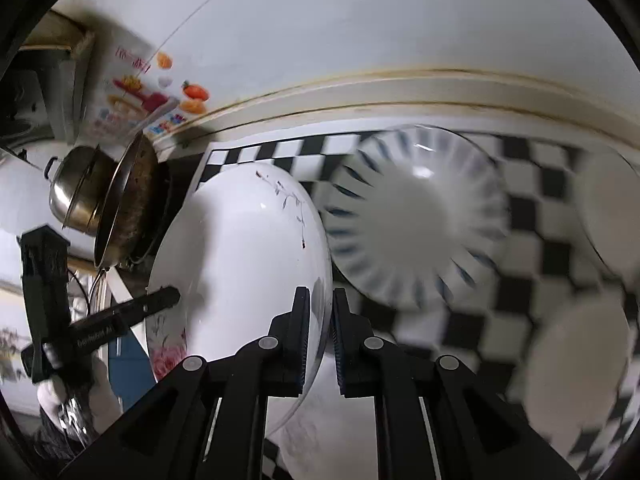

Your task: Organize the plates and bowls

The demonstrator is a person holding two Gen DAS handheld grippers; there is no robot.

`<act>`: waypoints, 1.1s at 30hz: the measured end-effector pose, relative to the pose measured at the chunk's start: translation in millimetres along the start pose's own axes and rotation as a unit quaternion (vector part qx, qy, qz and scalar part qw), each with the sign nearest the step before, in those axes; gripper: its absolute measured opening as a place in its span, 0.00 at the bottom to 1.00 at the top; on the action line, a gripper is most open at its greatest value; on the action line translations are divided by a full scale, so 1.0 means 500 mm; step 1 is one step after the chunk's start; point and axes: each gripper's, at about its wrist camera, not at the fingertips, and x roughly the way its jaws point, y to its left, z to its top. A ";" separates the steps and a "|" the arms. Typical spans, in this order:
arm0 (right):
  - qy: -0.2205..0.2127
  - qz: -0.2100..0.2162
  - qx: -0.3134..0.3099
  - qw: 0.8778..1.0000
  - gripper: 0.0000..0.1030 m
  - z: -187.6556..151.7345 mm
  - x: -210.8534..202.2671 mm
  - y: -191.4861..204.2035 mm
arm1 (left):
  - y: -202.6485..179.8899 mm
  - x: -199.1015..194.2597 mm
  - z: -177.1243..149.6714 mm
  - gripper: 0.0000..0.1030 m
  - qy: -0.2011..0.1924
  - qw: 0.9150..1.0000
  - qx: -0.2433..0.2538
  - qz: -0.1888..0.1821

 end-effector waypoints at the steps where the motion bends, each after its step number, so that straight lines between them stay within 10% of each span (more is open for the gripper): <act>1: -0.006 -0.003 0.010 1.000 0.12 -0.025 -0.019 -0.012 | -0.019 0.005 -0.006 0.20 0.004 1.000 0.013 -0.004; 16: -0.012 -0.036 0.150 0.988 0.12 -0.365 -0.073 -0.168 | -0.159 0.109 -0.132 0.20 0.080 0.986 0.148 -0.002; 33: 0.009 -0.057 0.165 0.985 0.12 -0.416 -0.029 -0.180 | -0.160 0.157 -0.198 0.20 0.119 0.976 0.177 0.033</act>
